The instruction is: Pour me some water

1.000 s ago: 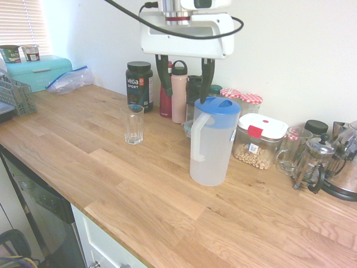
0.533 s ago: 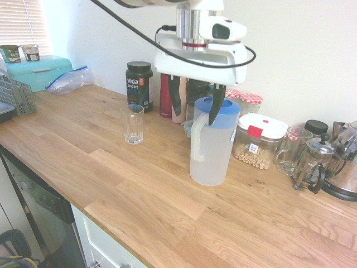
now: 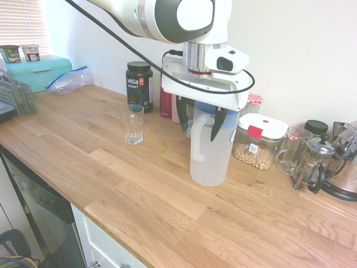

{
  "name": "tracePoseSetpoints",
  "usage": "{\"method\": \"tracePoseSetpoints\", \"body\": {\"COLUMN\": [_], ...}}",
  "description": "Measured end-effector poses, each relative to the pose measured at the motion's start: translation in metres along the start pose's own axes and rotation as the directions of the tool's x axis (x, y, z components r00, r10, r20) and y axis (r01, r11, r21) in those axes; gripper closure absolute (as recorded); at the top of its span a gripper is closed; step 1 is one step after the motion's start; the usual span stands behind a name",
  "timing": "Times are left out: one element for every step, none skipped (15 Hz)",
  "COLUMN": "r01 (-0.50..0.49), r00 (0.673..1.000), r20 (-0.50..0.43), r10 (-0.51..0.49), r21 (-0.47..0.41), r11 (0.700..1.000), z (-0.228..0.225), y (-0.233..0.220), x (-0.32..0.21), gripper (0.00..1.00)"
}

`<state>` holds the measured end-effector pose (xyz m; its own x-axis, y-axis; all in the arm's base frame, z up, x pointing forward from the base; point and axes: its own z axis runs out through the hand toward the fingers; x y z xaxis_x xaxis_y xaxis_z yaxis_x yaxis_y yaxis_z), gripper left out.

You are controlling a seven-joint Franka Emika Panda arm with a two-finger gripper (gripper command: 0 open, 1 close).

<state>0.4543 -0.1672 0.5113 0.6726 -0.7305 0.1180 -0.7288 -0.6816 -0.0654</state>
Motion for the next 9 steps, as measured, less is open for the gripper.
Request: {"method": "tracePoseSetpoints", "body": {"r01": [-0.011, -0.016, -0.017, -0.016, -0.016, -0.015, -0.012, -0.009, -0.007], "r00": [1.0, 1.0, 1.0, 1.0, 1.0, 1.0, 1.0, 1.0, 1.0], "r20": [-0.005, -0.006, -0.005, -0.002, 0.0, 0.0, -0.001, -0.003, -0.003], "r10": [0.011, 0.016, 0.017, 0.016, 0.016, 0.015, 0.012, 0.009, 0.007], "r21": [-0.003, -0.004, -0.005, -0.007, -0.008, -0.008, -0.008, -0.007, -0.007], "r11": [1.0, 1.0, 1.0, 1.0, 1.0, 1.0, 1.0, 1.0, 1.0], "z": [0.002, 0.004, 0.007, 0.009, 0.01, 0.011, 0.012, 0.012, 0.012], "y": [0.001, 0.002, 0.002, 0.002, 0.002, 0.002, 0.001, 0.0, -0.001], "x": [0.0, 0.0, -0.001, -0.002, -0.003, -0.003, -0.004, -0.005, -0.005], "gripper": [1.0, 1.0, 1.0, 1.0, 1.0, 1.0, 1.0, 1.0, 1.0]}}
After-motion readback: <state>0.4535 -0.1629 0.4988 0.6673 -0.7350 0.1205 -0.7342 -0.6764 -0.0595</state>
